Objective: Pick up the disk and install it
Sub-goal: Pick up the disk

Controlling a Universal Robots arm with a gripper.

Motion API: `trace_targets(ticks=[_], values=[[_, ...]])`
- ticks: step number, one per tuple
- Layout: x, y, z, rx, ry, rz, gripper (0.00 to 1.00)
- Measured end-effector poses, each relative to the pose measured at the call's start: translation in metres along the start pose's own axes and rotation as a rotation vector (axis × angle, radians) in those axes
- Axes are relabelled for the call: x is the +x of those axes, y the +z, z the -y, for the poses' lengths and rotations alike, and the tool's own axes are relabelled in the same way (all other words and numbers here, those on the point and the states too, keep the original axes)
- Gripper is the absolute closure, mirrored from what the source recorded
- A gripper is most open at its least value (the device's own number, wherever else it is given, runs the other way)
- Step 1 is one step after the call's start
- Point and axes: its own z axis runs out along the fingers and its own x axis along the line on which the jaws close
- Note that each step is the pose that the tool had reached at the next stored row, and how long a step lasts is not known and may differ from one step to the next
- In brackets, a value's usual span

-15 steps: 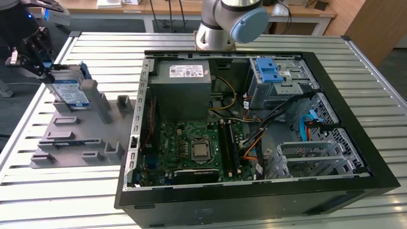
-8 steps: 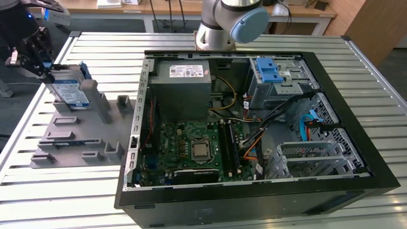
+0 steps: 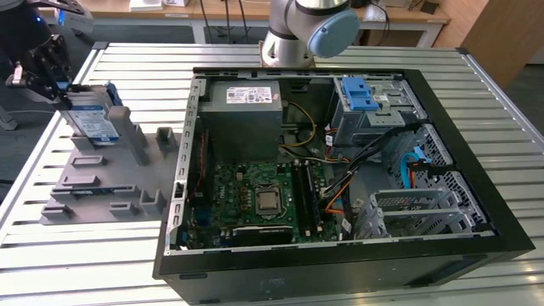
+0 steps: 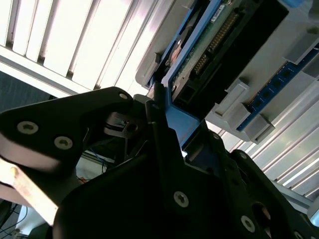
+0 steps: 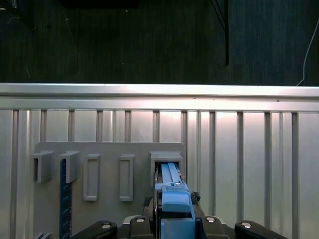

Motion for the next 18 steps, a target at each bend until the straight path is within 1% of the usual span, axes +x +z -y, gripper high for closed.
trace_targets(ticks=[14, 18], values=[[-0.0002, -0.0135, -0.0002, -0.0002, 0.0, -0.0001, 0.64], [-0.0003, -0.0143, -0.0002, 0.0003, 0.0, 0.0001, 0.64]])
